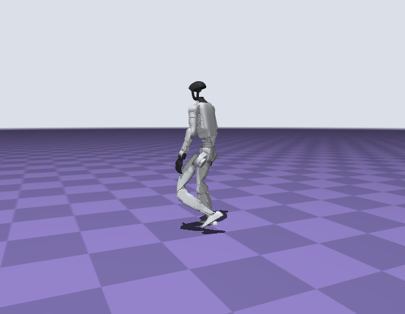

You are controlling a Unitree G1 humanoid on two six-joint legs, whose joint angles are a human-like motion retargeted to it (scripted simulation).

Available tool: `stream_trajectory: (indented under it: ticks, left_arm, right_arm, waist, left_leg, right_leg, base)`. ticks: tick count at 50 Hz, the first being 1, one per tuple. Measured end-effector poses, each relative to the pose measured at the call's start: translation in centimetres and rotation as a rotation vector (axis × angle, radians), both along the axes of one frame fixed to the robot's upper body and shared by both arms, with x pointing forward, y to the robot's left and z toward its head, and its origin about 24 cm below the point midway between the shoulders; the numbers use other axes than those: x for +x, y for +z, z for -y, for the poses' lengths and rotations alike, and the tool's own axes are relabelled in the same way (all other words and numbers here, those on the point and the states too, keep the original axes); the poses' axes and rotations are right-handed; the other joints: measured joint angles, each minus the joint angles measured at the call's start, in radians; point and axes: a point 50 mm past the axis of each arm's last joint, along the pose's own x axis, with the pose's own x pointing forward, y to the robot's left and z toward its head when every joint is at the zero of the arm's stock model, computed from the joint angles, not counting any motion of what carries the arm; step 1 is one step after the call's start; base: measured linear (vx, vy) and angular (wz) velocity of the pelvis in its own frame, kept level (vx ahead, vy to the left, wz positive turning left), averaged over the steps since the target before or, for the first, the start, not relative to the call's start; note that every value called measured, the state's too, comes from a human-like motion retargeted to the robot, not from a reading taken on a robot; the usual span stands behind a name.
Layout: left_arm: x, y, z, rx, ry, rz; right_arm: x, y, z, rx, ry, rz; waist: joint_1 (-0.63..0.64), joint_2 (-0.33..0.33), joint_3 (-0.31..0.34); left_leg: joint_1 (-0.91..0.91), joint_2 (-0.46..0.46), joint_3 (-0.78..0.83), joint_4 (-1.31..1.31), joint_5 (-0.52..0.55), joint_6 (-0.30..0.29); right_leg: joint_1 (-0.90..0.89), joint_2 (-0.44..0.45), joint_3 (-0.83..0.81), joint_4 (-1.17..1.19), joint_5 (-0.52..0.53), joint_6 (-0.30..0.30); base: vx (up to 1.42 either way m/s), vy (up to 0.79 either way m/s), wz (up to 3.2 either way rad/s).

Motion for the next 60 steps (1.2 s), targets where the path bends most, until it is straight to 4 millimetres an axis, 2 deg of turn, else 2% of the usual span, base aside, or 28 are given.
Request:
stream_trajectory:
  ticks: [5,8,12,17,22,25,28,30,36,38,40,42,45,50,55,60]
  left_arm:
    - [0.0,0.0,0.4,-0.018,-0.009,0.009]
    - [-0.7,-0.2,0.2,-0.016,0.004,0.0]
    - [-1.8,-0.6,-0.3,-0.002,0.03,-0.022]
    - [-2.8,-0.9,-0.9,0.019,0.054,-0.049]
    - [-3.6,-1.2,-1.5,0.03,0.078,-0.077]
    - [-3.8,-1.2,-1.7,0.034,0.088,-0.082]
    - [-3.7,-1.1,-1.9,0.034,0.094,-0.074]
    - [-3.5,-0.9,-2.0,0.036,0.09,-0.064]
    - [-2.5,-0.5,-1.8,0.043,0.063,-0.023]
    - [-2.1,-0.3,-1.7,0.044,0.055,-0.007]
    - [-1.6,0.0,-1.8,0.044,0.052,0.012]
    - [-0.9,0.4,-2.1,0.045,0.059,0.035]
    - [0.4,1.3,-2.8,0.053,0.082,0.08]
    - [2.1,2.5,-3.8,0.068,0.145,0.152]
    - [3.2,3.1,-3.8,0.048,0.196,0.195]
    - [3.6,3.0,-3.2,0.035,0.194,0.203]
  right_arm:
    - [0.6,0.2,-0.2,0.017,0.043,0.007]
    - [1.0,0.3,-0.7,0.029,0.073,0.015]
    - [1.6,0.4,-1.4,0.033,0.125,0.032]
    - [2.5,0.6,-2.4,0.027,0.193,0.058]
    - [3.2,0.8,-3.3,0.032,0.23,0.081]
    - [3.4,0.8,-3.7,0.041,0.236,0.089]
    - [3.3,0.8,-3.9,0.055,0.229,0.089]
    - [3.1,0.7,-4.1,0.064,0.221,0.085]
    - [2.1,0.2,-4.2,0.084,0.201,0.062]
    - [1.8,0.2,-4.2,0.087,0.199,0.058]
    - [1.8,0.3,-4.1,0.088,0.199,0.063]
    - [2.1,0.5,-3.8,0.089,0.193,0.079]
    - [2.8,1.0,-3.4,0.093,0.172,0.117]
    - [3.2,1.5,-2.8,0.097,0.119,0.164]
    - [2.0,1.1,-2.0,0.091,0.059,0.143]
    - [-0.5,-0.1,-1.5,0.085,-0.006,0.048]
  waist:
    - [0.069,-0.026,-0.003]
    - [0.096,-0.052,-0.002]
    - [0.129,-0.072,0.01]
    - [0.163,-0.085,0.027]
    - [0.186,-0.097,0.029]
    - [0.198,-0.106,0.02]
    - [0.209,-0.115,0.004]
    - [0.217,-0.121,-0.007]
    - [0.212,-0.134,-0.042]
    - [0.2,-0.139,-0.052]
    - [0.184,-0.147,-0.056]
    - [0.166,-0.154,-0.057]
    - [0.132,-0.164,-0.048]
    - [0.062,-0.17,-0.025]
    - [-0.002,-0.166,-0.002]
    - [-0.04,-0.153,0.019]
  left_leg:
    - [-0.273,-0.121,-0.035,0.27,-0.077,0.031]
    - [-0.423,-0.2,-0.002,0.283,-0.105,0.022]
    - [-0.55,-0.262,0.038,0.157,-0.092,-0.013]
    - [-0.597,-0.32,0.036,-0.062,-0.049,-0.062]
    - [-0.578,-0.354,0.027,-0.179,-0.034,-0.062]
    - [-0.558,-0.369,0.028,-0.192,-0.053,-0.041]
    - [-0.535,-0.388,0.031,-0.188,-0.124,0.001]
    - [-0.512,-0.403,0.033,-0.194,-0.162,0.027]
    - [-0.4,-0.464,0.024,-0.287,-0.185,0.068]
    - [-0.348,-0.484,0.019,-0.338,-0.187,0.076]
    - [-0.285,-0.505,0.017,-0.399,-0.186,0.084]
    - [-0.219,-0.526,0.011,-0.464,-0.182,0.089]
    - [-0.112,-0.56,-0.007,-0.566,-0.17,0.094]
    - [0.084,-0.609,-0.071,-0.758,-0.142,0.074]
    - [0.254,-0.628,-0.156,-0.917,-0.131,0.048]
    - [0.384,-0.618,-0.238,-1.007,-0.15,0.032]
  right_leg:
    - [0.027,-0.003,0.05,-0.027,-0.013,0.007]
    - [0.046,-0.028,0.07,-0.019,-0.039,0.019]
    - [0.089,-0.052,0.092,-0.007,-0.083,0.031]
    - [0.145,-0.076,0.109,0.018,-0.142,0.036]
    - [0.187,-0.095,0.118,0.048,-0.179,0.043]
    - [0.208,-0.106,0.119,0.057,-0.169,0.055]
    - [0.222,-0.121,0.11,0.055,-0.109,0.079]
    - [0.235,-0.132,0.102,0.048,-0.03,0.103]
    - [0.219,-0.158,0.098,0.094,0.334,0.204]
    - [0.19,-0.184,0.083,0.164,0.433,0.209]
    - [0.155,-0.225,0.059,0.263,0.476,0.184]
    - [0.112,-0.274,0.033,0.392,0.454,0.135]
    - [0.044,-0.333,0.016,0.586,0.362,0.064]
    - [-0.057,-0.353,0.008,0.714,0.163,0.003]
    - [-0.168,-0.325,-0.016,0.601,0.058,0.001]
    - [-0.254,-0.245,-0.029,0.335,0.1,0.072]
  base:
    - [0.22,-0.05,-0.34]
    - [0.25,-0.03,-0.13]
    - [0.29,-0.03,-0.16]
    - [0.33,-0.02,-0.14]
    - [0.38,0.02,-0.03]
    - [0.42,0.06,0.01]
    - [0.45,0.09,0.07]
    - [0.46,0.1,0.13]
    - [0.44,0.11,0.28]
    - [0.41,0.1,0.31]
    - [0.39,0.08,0.28]
    - [0.39,0.07,0.24]
    - [0.39,0.06,0.28]
    - [0.4,0.01,0.49]
    - [0.42,-0.02,0.7]
    - [0.43,-0.03,0.67]
